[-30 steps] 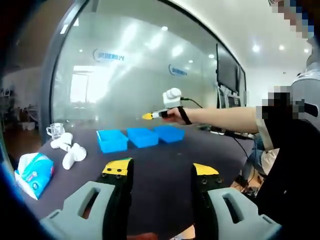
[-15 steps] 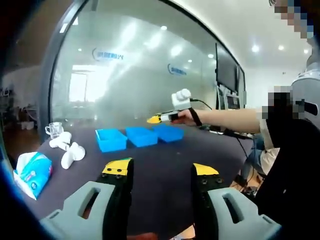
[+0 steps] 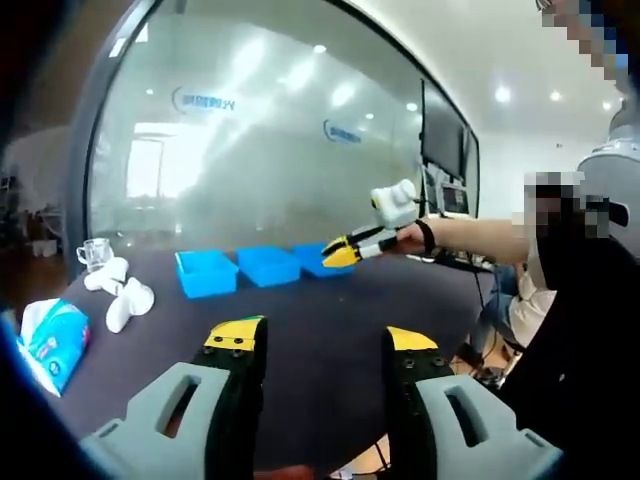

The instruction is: Sort the screws, nuts, and washers into the corresponding bins

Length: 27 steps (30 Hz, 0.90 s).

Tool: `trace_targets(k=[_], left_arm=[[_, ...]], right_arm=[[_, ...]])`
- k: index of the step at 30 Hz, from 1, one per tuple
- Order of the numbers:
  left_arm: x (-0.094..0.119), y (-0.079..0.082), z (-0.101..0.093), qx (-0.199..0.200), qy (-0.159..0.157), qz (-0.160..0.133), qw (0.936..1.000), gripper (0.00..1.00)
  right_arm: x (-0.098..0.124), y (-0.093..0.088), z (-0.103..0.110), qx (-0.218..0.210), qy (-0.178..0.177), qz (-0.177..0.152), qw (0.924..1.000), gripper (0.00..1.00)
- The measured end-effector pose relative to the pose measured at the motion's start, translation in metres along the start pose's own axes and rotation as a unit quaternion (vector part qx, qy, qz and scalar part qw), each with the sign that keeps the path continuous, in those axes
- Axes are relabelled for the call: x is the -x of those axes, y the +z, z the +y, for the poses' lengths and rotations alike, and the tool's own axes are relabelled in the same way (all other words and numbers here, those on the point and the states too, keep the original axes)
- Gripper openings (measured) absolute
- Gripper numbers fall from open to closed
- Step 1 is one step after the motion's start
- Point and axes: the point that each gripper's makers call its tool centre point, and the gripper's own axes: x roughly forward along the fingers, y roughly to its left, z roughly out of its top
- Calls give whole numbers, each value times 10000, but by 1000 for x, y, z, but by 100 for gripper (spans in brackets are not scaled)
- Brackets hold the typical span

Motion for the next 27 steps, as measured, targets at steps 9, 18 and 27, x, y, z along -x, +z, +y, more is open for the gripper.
trace_targets(k=[9,18,27], left_arm=[[0,-2,-5,-81,-36,56,9999,44],[2,-6,-2,-82,21,98,9999,44],[4,-9,0,-32,61,113,9999,44]], right_arm=[[19,-23,-1,210,407,719,9964,23],[20,-48,3,538,826,1525,9834,21],[10,-75,3,934,1177,2278,9620,19]])
